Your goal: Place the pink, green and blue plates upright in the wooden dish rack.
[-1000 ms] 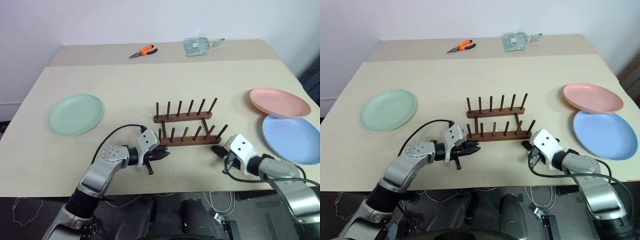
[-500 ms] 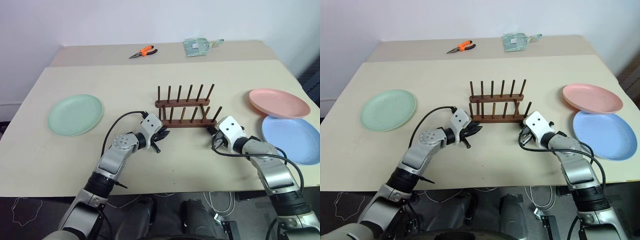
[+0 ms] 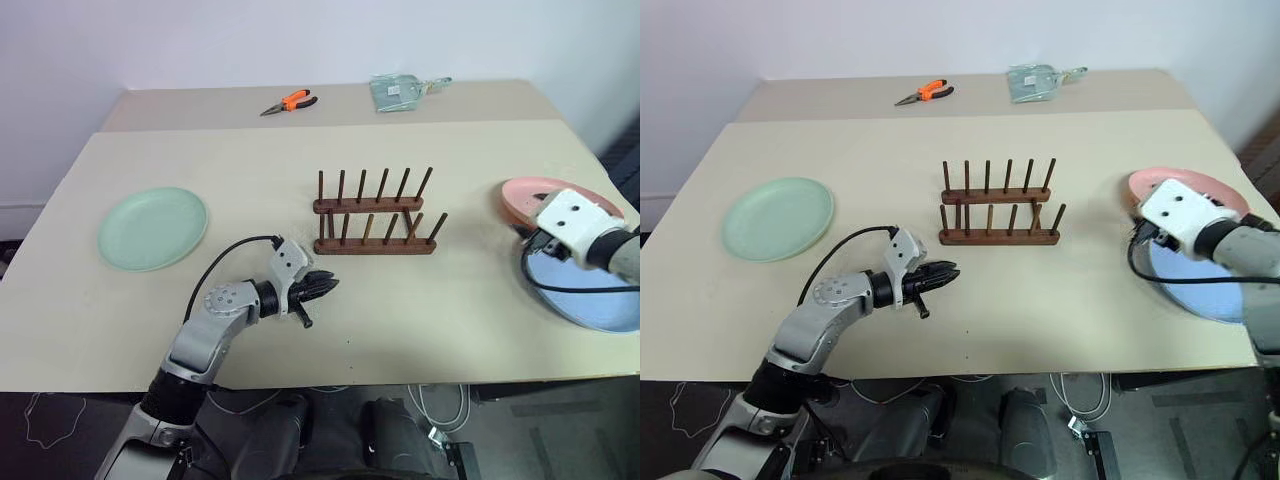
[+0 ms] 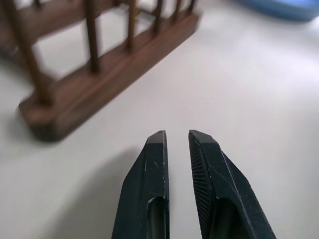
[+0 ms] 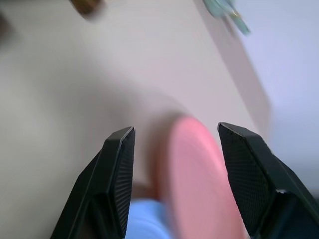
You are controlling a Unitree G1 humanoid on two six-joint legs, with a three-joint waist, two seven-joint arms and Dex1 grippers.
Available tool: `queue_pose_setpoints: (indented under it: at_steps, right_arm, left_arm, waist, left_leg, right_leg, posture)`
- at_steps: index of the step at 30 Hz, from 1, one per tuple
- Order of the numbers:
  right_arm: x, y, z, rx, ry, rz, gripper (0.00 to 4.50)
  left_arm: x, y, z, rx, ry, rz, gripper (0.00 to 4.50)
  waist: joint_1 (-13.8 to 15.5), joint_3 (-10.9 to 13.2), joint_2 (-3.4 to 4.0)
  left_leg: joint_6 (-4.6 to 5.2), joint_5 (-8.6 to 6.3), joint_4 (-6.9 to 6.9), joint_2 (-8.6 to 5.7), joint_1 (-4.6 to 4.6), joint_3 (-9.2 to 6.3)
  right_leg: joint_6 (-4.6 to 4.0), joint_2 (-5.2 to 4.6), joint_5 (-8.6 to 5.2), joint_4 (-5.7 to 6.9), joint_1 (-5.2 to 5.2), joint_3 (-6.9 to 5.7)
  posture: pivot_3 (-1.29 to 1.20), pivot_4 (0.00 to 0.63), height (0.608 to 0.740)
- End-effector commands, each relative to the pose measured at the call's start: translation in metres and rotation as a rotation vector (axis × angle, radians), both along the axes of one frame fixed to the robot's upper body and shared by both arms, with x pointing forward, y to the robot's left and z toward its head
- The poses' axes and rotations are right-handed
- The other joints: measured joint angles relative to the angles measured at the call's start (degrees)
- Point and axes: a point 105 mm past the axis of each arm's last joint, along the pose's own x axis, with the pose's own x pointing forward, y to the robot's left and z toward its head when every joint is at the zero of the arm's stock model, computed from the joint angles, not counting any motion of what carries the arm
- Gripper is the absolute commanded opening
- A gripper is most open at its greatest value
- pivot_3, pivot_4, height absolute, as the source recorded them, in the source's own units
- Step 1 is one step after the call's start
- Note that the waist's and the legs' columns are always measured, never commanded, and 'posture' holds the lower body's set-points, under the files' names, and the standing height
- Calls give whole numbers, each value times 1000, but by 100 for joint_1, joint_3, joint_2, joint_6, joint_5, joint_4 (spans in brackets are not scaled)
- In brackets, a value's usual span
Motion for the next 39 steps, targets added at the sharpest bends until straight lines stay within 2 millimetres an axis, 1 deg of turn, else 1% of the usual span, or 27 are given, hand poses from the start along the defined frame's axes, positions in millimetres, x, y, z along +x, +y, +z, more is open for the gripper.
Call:
queue_pose_setpoints:
  at_steps: [1,5,9,10,12,15,16,17,21,22,23,24,26,27,28,29,30,31,32,33,34,36,39]
  right_arm:
    - [9,-20,-6,-136,1,-31,2650]
    - [19,-40,-17,-251,28,-66,2650]
    - [30,-57,-22,-315,36,-115,2650]
    - [31,-60,-25,-329,45,-121,2425]
    - [31,-62,-29,-345,57,-115,1770]
    - [32,-59,-25,-330,43,-100,260]
    - [32,-58,-24,-334,40,-92,65]
    - [32,-57,-22,-342,37,-85,65]
    - [28,-48,-2,-383,-17,-41,65]
    - [27,-42,8,-387,-50,-20,65]
    - [26,-31,20,-373,-96,15,65]
    - [26,-15,33,-300,-155,56,65]
    - [23,10,52,-169,-236,122,65]
    - [19,47,76,163,-337,215,65]
    - [11,73,91,394,-365,306,65]
    - [0,96,102,633,-344,403,65]
    - [-14,118,106,791,-287,520,65]
    - [-24,131,107,895,-239,584,65]
    - [-32,143,109,1022,-192,644,65]
    - [-37,150,111,1112,-155,676,65]
    - [-39,155,110,1184,-126,683,65]
    - [-37,160,105,1263,-87,661,65]
    - [-33,157,98,1335,-65,605,65]
  left_arm:
    - [-3,-7,23,-47,-57,-49,674]
    - [-3,-10,29,-64,-62,-50,674]
    - [-6,-10,28,-62,-61,-48,674]
    - [-7,-10,27,-60,-60,-47,674]
    - [-9,-9,26,-58,-58,-44,674]
    - [-10,-6,25,-58,-54,-37,674]
    - [-10,-6,25,-57,-53,-35,674]
    - [-10,-5,24,-55,-53,-34,674]
    - [-10,-3,23,-49,-54,-28,674]
    - [-9,-1,24,-48,-56,-21,674]
    - [-8,1,24,-47,-57,-12,674]
    - [-6,4,24,-45,-59,0,674]
    - [-4,9,24,-44,-62,15,674]
    - [-3,15,24,-43,-63,29,674]
    - [-2,19,24,-42,-65,37,674]
    - [-1,22,25,-41,-66,44,674]
    - [-1,25,25,-42,-67,48,674]
    - [0,27,26,-44,-67,49,674]
    - [0,28,27,-45,-70,50,674]
    - [0,29,28,-48,-73,49,674]
    - [0,30,31,-56,-78,48,674]
    - [0,30,35,-71,-88,45,674]
    - [0,29,38,-80,-95,46,674]
  waist:
    - [-3,0,0]
    - [-27,4,10]
    - [-27,6,14]
    - [-21,6,14]
    - [-14,6,14]
    - [-8,7,17]
    - [-7,7,19]
    - [-8,8,17]
    - [-7,7,23]
    - [-6,8,25]
    - [-14,7,25]
    - [-18,8,26]
    - [-45,8,27]
    - [-54,9,26]
    - [-97,16,13]
    - [-131,17,12]
    - [-131,17,11]
    - [-125,18,10]
    - [-96,19,8]
    - [-57,22,2]
    - [-13,22,2]
    - [30,22,2]
    - [36,21,3]
  left_leg:
    - [0,0,-3,0,-2,0]
    - [2,2,-9,0,-6,5]
    - [2,2,-8,1,-6,6]
    - [1,2,-8,1,-6,7]
    - [1,2,-7,0,-5,6]
    - [1,2,-9,0,-5,6]
    - [2,2,-9,-1,-5,6]
    - [1,2,-9,-1,-5,6]
    - [1,2,-7,-1,-6,6]
    - [1,2,-7,-1,-6,6]
    - [1,2,-8,-1,-6,6]
    - [1,2,-8,0,-6,6]
    - [1,2,-11,1,-7,6]
    - [1,2,-11,1,-6,6]
    - [1,2,-12,3,-5,6]
    - [1,2,-10,14,-4,4]
    - [1,2,-10,16,-4,0]
    - [3,2,-12,16,-5,-2]
    - [11,7,-12,16,-5,-5]
    - [12,7,-13,15,-7,-5]
    - [12,7,-12,15,-8,-6]
    - [5,-2,-7,6,-15,-5]
    - [10,-4,-3,-2,-25,-3]
  right_leg:
    - [-10,0,7,-2,-2,0]
    - [-1,1,19,-1,-12,1]
    - [-1,2,20,1,-14,3]
    - [-2,2,20,1,-12,3]
    - [-2,3,19,1,-11,4]
    - [-2,3,19,1,-12,4]
    - [-2,3,19,1,-13,5]
    - [-2,3,19,1,-12,7]
    - [-2,4,19,6,-14,8]
    - [-1,4,19,7,-15,8]
    - [-1,4,19,8,-17,9]
    - [-1,4,19,9,-18,10]
    - [-1,5,19,11,-22,14]
    - [-1,6,19,13,-22,15]
    - [-1,6,19,15,-23,15]
    - [-3,18,18,17,-21,20]
    - [-3,22,18,18,-22,24]
    - [-8,23,16,25,-25,28]
    - [-9,24,14,25,-26,28]
    - [-19,23,8,22,-26,27]
    - [-26,23,5,16,-24,28]
    - [-29,20,4,2,-23,29]
    - [-28,13,9,-20,-23,29]
  posture:
    - [0,150,729]
    - [0,150,729]
    - [0,150,729]
    - [0,150,729]
    - [0,150,729]
    - [0,150,729]
    - [0,150,729]
    - [0,150,729]
    - [0,150,729]
    - [0,150,729]
    - [0,150,729]
    - [0,150,729]
    - [0,150,729]
    - [0,150,729]
    - [0,150,729]
    - [0,150,729]
    - [0,150,729]
    - [0,150,729]
    - [0,150,729]
    - [0,150,729]
    - [0,150,729]
    - [0,150,729]
    - [0,150,729]
